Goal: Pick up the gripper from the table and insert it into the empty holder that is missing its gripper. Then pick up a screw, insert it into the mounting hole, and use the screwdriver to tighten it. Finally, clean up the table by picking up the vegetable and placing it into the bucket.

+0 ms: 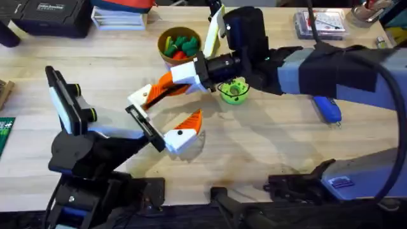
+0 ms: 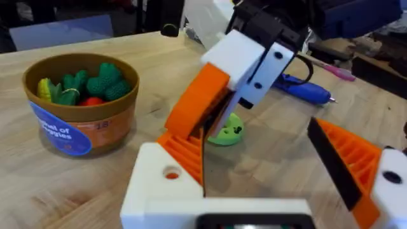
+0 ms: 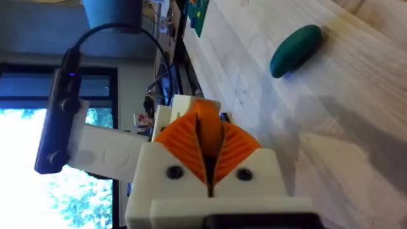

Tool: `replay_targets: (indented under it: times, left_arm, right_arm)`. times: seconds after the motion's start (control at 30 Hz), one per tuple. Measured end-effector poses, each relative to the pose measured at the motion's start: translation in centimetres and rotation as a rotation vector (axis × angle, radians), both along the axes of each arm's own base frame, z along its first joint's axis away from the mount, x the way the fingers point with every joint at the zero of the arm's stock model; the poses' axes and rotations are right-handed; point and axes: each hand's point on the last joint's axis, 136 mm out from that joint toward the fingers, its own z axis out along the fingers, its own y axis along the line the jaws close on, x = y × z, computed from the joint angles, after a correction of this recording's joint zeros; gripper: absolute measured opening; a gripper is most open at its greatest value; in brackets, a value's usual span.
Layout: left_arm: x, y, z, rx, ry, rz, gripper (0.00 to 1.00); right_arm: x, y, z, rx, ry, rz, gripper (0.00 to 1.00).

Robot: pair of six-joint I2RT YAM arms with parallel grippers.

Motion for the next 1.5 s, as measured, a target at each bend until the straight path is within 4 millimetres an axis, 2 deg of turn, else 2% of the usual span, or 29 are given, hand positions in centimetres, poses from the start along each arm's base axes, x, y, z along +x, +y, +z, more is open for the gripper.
replay_targets:
  times: [0.1, 0.27, 0.47, 0.63, 1.0, 1.1, 1.17, 1.2, 1.33, 1.5]
  left_arm:
    - [0.0, 0.0, -0.1, 0.001, 0.003, -0.001, 0.986]
    - [-0.1, -0.1, 0.0, 0.001, 0.001, -0.008, 0.986]
    - [-0.1, -0.1, 0.0, 0.001, 0.001, -0.011, 0.986]
    - [-0.3, -0.2, 0.0, 0.003, -0.001, -0.021, 0.986]
    - [-1.9, -1.5, 0.0, 0.003, -0.005, -0.137, 0.986]
    - [-2.1, -1.6, 0.0, 0.002, -0.003, -0.149, 0.986]
    - [-2.2, -1.6, 0.0, 0.002, -0.003, -0.156, 0.986]
    - [-2.3, -1.7, 0.0, 0.002, -0.003, -0.158, 0.986]
    - [-2.3, -1.7, 0.0, 0.002, -0.002, -0.163, 0.987]
    - [-2.3, -1.7, -0.1, 0.001, -0.002, -0.164, 0.987]
  right_arm:
    - [0.0, 0.0, 0.0, 0.000, 0.001, 0.000, 0.028]
    - [0.0, 0.0, -0.1, -0.004, 0.001, 0.000, 0.145]
    - [-0.2, 0.1, -0.1, -0.002, -0.015, 0.008, 0.162]
    - [-0.5, 0.1, 0.0, 0.006, -0.016, 0.031, 0.221]
    - [-1.8, -0.2, 0.4, 0.044, 0.020, 0.111, 0.506]
    - [-1.7, -0.4, 0.5, 0.049, 0.021, 0.112, 0.681]
    - [-1.4, -0.6, 0.5, 0.050, 0.012, 0.107, 0.945]
    - [-1.3, -0.7, 0.4, 0.051, 0.003, 0.104, 0.978]
    - [0.0, -1.4, -0.2, 0.026, -0.039, 0.059, 0.991]
    - [3.4, -3.0, -1.1, -0.022, -0.155, -0.055, 0.994]
